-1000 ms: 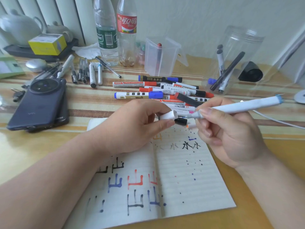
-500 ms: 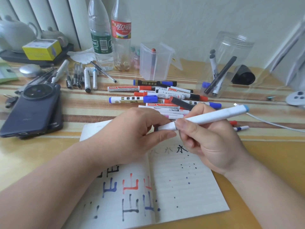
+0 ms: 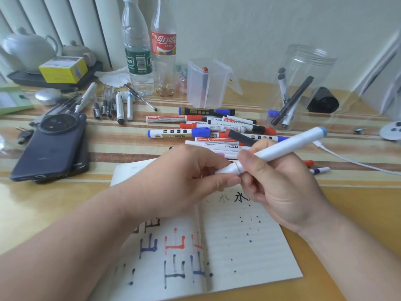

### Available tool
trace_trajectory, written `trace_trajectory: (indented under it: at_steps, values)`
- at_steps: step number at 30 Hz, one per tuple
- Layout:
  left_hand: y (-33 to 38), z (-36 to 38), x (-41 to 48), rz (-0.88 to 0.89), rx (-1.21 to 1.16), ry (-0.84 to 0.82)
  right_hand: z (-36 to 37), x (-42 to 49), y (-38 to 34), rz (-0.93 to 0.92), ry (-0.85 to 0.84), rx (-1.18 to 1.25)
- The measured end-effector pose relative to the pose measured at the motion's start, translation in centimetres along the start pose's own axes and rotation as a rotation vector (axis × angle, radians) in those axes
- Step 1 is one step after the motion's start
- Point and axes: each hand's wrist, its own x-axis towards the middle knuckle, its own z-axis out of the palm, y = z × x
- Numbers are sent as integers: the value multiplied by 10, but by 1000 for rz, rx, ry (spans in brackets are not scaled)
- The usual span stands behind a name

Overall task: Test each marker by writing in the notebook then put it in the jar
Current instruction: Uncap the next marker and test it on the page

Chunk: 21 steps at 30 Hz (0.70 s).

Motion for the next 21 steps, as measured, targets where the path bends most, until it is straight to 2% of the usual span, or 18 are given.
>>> trace_trajectory:
  at_steps: [2,4,7,9,12,14,17,19,21]
  values:
    - [1,-6,1,-36,-73,11,0,3,0,-4,24,78]
    - [-2,-9,0,-124,-294,136,-2,2,-4,53,19,128]
    - [-8,-10,-1,-219,-502,278,-9,-4,-7,262,-113,-29]
    - [-7,-9,1,-259,-609,270,-12,-5,-5,408,-218,-48]
    - [-6,-2,5,-284,-633,243,-17,-2,-7,486,-300,170]
    - [-6,1,7,-294,-670,268,-27,-1,-13,459,-379,404]
    - [-6,-1,7,-296,-819,288,-39,3,-21,300,-513,661]
    - [-6,-1,7,-257,-786,242,-36,5,-18,186,-445,625]
    - [-3,2,4,-219,-655,156,-24,6,-9,92,-268,406]
